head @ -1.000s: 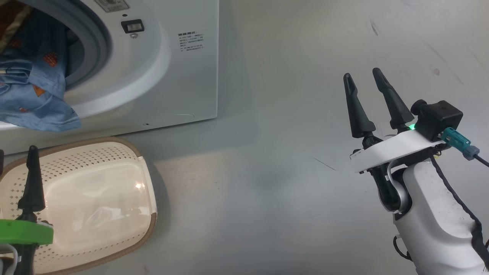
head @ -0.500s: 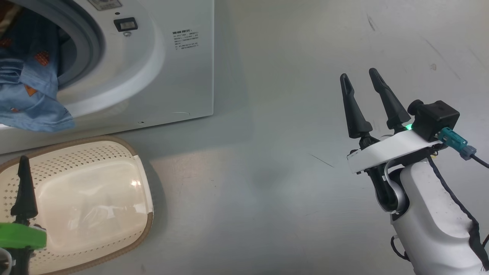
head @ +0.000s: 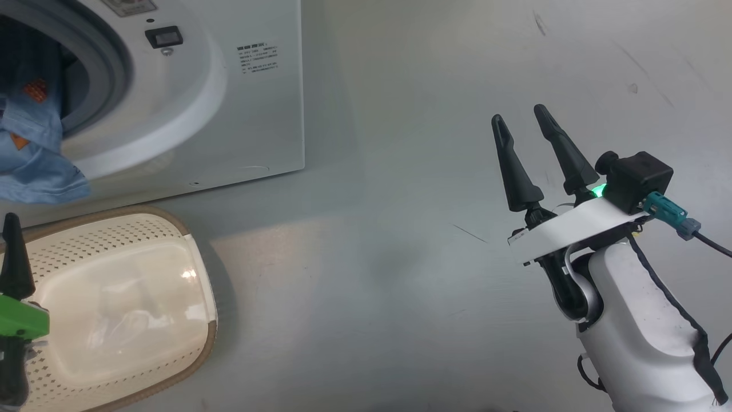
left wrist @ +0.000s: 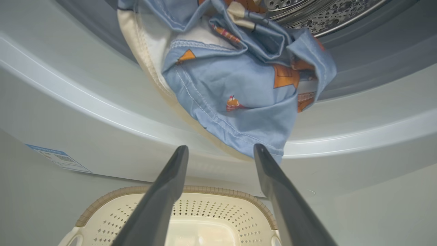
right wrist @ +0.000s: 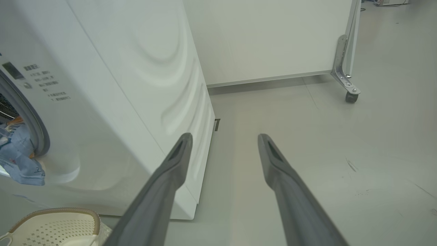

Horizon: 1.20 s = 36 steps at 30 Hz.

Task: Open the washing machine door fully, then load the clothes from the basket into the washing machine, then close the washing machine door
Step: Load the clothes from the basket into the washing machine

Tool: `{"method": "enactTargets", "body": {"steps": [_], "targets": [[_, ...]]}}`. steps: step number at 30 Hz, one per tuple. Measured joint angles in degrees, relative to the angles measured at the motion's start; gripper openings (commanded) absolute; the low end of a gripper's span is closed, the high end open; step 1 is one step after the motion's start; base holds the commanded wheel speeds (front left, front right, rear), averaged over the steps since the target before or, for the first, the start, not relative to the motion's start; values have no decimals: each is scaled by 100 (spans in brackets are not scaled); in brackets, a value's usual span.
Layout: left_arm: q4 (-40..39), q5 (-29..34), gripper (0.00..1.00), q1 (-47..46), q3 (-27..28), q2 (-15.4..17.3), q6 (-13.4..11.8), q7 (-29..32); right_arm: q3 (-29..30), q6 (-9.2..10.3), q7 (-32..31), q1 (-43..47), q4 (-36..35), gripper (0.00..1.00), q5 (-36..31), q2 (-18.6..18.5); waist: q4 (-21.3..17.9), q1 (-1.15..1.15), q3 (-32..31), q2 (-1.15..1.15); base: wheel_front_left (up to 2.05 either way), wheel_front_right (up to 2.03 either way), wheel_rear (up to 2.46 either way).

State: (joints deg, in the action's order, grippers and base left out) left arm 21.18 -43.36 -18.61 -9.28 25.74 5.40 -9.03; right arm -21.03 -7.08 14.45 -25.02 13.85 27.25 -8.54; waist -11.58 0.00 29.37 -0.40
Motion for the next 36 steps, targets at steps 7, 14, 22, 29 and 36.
{"method": "enactTargets", "body": {"steps": [7,14,22,29,36], "targets": [[401,-181,100,-369,-45,-40,58,203,45,0,0,-13,0,100,0,-11,-97,0,61,0,0,0,0],[677,-390,100,-738,-59,-38,107,381,25,0,0,-101,-16,100,5,3,-164,0,162,0,0,0,0],[1014,-510,100,-1070,-160,-43,132,531,45,0,0,-144,-31,100,5,29,-273,0,278,0,0,0,0],[1149,-438,100,-1386,-208,33,133,375,64,0,0,-147,-32,100,5,29,-315,0,321,0,0,0,0],[1318,-389,42,-1519,-277,101,158,172,91,0,0,-149,-32,100,4,35,-328,0,346,0,0,0,0]]}}
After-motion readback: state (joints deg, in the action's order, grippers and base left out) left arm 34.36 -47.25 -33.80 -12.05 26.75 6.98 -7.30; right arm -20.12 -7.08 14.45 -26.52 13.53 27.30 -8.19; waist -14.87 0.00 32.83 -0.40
